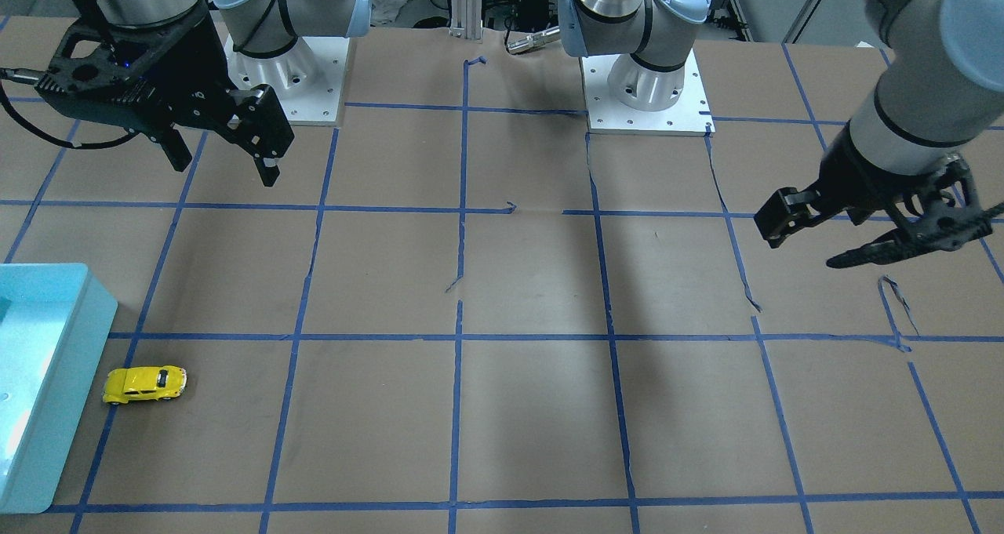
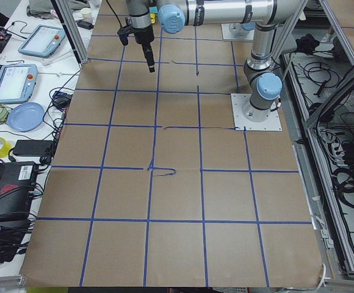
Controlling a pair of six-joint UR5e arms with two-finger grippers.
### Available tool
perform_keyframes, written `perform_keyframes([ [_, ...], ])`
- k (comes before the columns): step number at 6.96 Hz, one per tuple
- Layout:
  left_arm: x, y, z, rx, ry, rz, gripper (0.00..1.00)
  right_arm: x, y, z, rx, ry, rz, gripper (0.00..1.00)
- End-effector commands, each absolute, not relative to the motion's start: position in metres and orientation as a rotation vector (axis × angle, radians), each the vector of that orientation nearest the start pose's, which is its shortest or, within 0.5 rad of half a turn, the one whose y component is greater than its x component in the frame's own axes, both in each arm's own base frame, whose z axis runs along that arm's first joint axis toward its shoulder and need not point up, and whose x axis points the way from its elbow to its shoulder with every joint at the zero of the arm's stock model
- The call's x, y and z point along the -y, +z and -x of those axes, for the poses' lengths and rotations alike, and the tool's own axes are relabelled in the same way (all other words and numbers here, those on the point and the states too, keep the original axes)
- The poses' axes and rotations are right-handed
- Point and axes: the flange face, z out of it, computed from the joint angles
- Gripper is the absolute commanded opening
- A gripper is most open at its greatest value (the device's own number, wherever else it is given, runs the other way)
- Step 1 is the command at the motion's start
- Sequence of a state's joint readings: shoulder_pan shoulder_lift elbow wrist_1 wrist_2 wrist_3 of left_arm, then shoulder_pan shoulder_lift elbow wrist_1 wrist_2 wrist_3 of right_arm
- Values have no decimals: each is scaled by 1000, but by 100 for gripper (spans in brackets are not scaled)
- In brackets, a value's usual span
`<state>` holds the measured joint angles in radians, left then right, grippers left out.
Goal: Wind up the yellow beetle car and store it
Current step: 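Lower the right gripper over the car beside the blue bin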
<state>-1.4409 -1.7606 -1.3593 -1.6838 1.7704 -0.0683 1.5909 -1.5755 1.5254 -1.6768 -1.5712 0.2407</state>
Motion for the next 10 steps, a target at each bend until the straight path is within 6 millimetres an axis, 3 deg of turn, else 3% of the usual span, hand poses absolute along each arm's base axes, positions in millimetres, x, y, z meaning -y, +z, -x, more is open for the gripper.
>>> perform_keyframes([
  [1,559,486,77,-2968,134,74,100,517,524,-90,-3044,-271,-583,100],
  [2,554,491,84,-3046,118,42,100,526,518,-59,-2994,-244,-802,100],
  [3,549,491,93,-3127,116,57,100,532,510,-43,-2932,-216,-1002,100],
  [4,539,485,94,-3127,138,57,100,545,493,-31,-2809,-178,-1311,100],
  [5,527,483,94,-3122,121,73,100,558,474,-28,-2745,-140,-1454,100],
  [8,503,475,98,-3126,126,78,100,584,447,-22,-2704,-189,-1504,100],
  [10,499,473,108,-3127,133,50,100,617,385,-2,-2496,-84,-1860,100],
])
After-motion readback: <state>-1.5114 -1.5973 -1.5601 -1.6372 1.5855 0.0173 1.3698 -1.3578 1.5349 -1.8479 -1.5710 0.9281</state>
